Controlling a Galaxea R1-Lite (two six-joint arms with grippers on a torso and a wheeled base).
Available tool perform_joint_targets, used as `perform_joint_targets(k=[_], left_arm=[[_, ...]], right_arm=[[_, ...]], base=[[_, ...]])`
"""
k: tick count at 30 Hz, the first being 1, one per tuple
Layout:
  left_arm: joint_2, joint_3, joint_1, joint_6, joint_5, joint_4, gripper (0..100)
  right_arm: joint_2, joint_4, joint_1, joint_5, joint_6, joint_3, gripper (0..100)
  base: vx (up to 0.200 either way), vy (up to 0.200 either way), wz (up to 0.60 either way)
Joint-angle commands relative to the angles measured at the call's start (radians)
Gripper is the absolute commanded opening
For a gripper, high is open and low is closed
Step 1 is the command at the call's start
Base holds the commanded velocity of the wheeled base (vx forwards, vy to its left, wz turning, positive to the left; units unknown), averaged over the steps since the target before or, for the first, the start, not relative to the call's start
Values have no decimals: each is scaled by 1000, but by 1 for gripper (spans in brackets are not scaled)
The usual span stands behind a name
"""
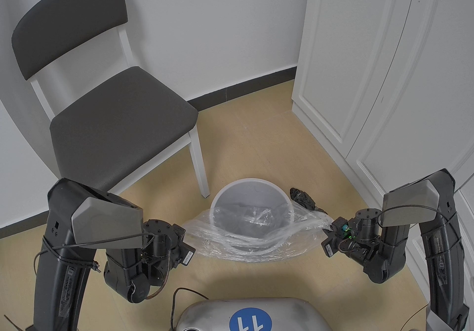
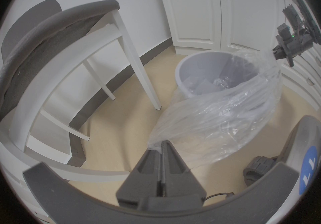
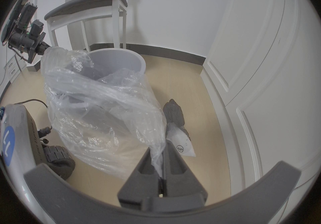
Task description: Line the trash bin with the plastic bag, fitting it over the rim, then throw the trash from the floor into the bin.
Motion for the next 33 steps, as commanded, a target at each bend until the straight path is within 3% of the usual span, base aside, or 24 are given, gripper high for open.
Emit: perform_joint_targets(k=[1, 14, 21, 33], left_arm=[[72, -49, 22, -4, 8, -6, 0], [45, -60, 44, -34, 6, -9, 0], [-14, -111, 24, -140, 6, -11, 0], [-12, -129, 24, -154, 6, -9, 0]], right_arm=[[33, -18, 6, -22, -27, -21, 0], [50, -18, 12, -49, -35, -21, 0], [47, -18, 10, -48, -33, -27, 0], [43, -18, 6, -48, -30, -27, 0]], base=[[0, 0, 0], [0, 0, 0], [0, 0, 0], [0, 0, 0]])
